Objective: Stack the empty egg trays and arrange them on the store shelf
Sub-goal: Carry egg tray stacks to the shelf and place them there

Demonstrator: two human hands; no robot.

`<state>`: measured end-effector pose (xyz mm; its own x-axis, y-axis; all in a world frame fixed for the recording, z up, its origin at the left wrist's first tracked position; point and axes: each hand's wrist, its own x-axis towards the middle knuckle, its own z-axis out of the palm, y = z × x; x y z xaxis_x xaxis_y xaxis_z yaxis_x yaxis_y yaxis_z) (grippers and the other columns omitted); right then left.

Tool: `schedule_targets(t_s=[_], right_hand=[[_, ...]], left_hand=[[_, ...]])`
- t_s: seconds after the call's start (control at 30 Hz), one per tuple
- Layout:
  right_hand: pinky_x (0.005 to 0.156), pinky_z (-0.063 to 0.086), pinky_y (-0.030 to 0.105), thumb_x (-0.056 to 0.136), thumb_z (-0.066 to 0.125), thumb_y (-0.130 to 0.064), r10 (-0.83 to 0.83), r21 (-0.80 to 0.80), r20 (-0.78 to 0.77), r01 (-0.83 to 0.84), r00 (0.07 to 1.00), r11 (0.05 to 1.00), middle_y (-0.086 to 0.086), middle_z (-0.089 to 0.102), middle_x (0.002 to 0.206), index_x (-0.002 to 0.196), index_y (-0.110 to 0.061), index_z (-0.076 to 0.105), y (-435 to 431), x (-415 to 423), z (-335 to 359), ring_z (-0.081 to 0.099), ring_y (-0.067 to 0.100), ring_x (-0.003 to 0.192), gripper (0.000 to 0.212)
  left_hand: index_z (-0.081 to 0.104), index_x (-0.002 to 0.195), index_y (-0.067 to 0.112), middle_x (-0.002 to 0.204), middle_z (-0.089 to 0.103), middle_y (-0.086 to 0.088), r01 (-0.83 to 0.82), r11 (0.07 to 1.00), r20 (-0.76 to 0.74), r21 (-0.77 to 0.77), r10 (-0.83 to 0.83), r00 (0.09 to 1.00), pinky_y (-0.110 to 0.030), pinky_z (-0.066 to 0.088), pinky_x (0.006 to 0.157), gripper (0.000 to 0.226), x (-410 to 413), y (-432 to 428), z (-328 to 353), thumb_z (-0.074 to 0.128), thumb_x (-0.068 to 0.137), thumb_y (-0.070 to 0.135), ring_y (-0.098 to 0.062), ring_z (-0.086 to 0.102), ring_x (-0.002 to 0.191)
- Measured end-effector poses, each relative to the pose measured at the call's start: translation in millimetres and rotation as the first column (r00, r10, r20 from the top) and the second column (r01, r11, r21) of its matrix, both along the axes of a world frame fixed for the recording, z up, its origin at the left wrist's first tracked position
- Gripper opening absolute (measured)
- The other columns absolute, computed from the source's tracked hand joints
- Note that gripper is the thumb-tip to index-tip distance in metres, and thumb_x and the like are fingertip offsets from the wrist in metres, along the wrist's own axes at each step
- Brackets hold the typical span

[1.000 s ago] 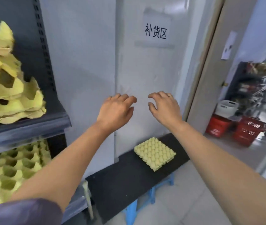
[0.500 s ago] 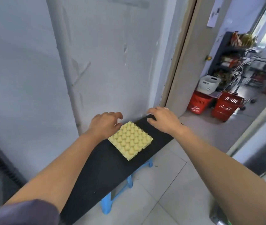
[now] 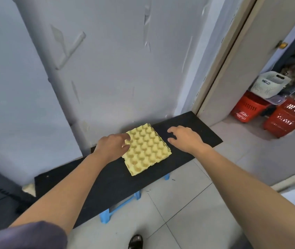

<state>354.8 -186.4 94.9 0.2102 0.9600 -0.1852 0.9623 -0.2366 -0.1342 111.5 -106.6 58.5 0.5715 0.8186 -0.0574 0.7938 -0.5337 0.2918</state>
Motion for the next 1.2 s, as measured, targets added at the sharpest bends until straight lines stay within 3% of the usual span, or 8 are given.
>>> schedule_targets(t_s=[0.33,0.6,0.8,0.93,1.03,1.2], right_hand=[[0.092,0.05,0.043,0.095,0.05,-0.032,-0.043,-0.184,-0.071,0.03,0.997,0.983,0.006,0.053,0.13,0.14,-0.023,0.04,96.7,69.3,-86.7,0.053,0.026,0.117,0.047],[0.093,0.049,0.039,0.096,0.049,-0.026,-0.101,-0.286,-0.207,0.038,0.973,0.957,0.012,0.053,0.13,0.138,-0.01,0.042,143.0,106.1,-174.6,0.056,0.027,0.113,0.045],[0.087,0.051,0.043,0.093,0.052,-0.03,-0.168,-0.315,-0.275,0.076,0.947,0.946,0.013,0.055,0.124,0.14,-0.009,0.041,171.3,128.4,-257.5,0.058,0.031,0.106,0.053],[0.08,0.052,0.042,0.09,0.052,-0.035,-0.188,-0.306,-0.267,0.102,0.945,0.947,0.015,0.053,0.116,0.125,-0.007,0.051,189.5,136.9,-315.4,0.057,0.034,0.1,0.044],[0.087,0.049,0.044,0.092,0.052,-0.039,-0.213,-0.287,-0.263,0.135,0.941,0.948,0.017,0.048,0.12,0.127,-0.009,0.047,198.3,135.8,-346.0,0.053,0.038,0.107,0.046],[0.096,0.039,0.044,0.095,0.049,-0.042,-0.292,-0.247,-0.239,0.233,0.926,0.941,0.018,0.04,0.131,0.141,-0.014,0.033,207.3,133.6,-377.9,0.043,0.041,0.121,0.056]], left_hand=[[0.046,0.13,0.029,0.119,0.059,0.006,-0.084,0.987,-0.048,-0.135,0.078,0.996,-0.034,0.042,0.088,0.037,59.5,85.8,-79.8,0.044,0.094,0.033,-0.019,0.054,0.113],[0.04,0.137,0.027,0.127,0.053,-0.001,-0.245,0.928,-0.111,-0.28,0.222,0.969,-0.042,0.047,0.089,0.046,79.7,106.4,-166.9,0.049,0.092,0.033,-0.023,0.052,0.113],[0.024,0.147,0.02,0.142,0.038,-0.007,-0.433,0.829,-0.153,-0.353,0.405,0.901,-0.044,0.042,0.093,0.063,96.1,108.0,-250.6,0.051,0.091,0.032,-0.029,0.043,0.124],[0.011,0.15,0.014,0.149,0.026,-0.009,-0.528,0.754,-0.161,-0.391,0.509,0.846,-0.046,0.039,0.098,0.076,104.2,114.6,-299.9,0.053,0.091,0.037,-0.031,0.034,0.132],[0.006,0.15,0.013,0.149,0.024,-0.011,-0.594,0.675,-0.136,-0.437,0.603,0.786,-0.049,0.038,0.099,0.081,107.4,121.2,-329.1,0.055,0.09,0.038,-0.033,0.034,0.131],[-0.004,0.151,0.017,0.146,0.03,-0.014,-0.576,0.471,-0.061,-0.669,0.737,0.674,-0.044,0.044,0.097,0.088,109.9,123.9,-362.4,0.057,0.09,0.034,-0.032,0.045,0.123]])
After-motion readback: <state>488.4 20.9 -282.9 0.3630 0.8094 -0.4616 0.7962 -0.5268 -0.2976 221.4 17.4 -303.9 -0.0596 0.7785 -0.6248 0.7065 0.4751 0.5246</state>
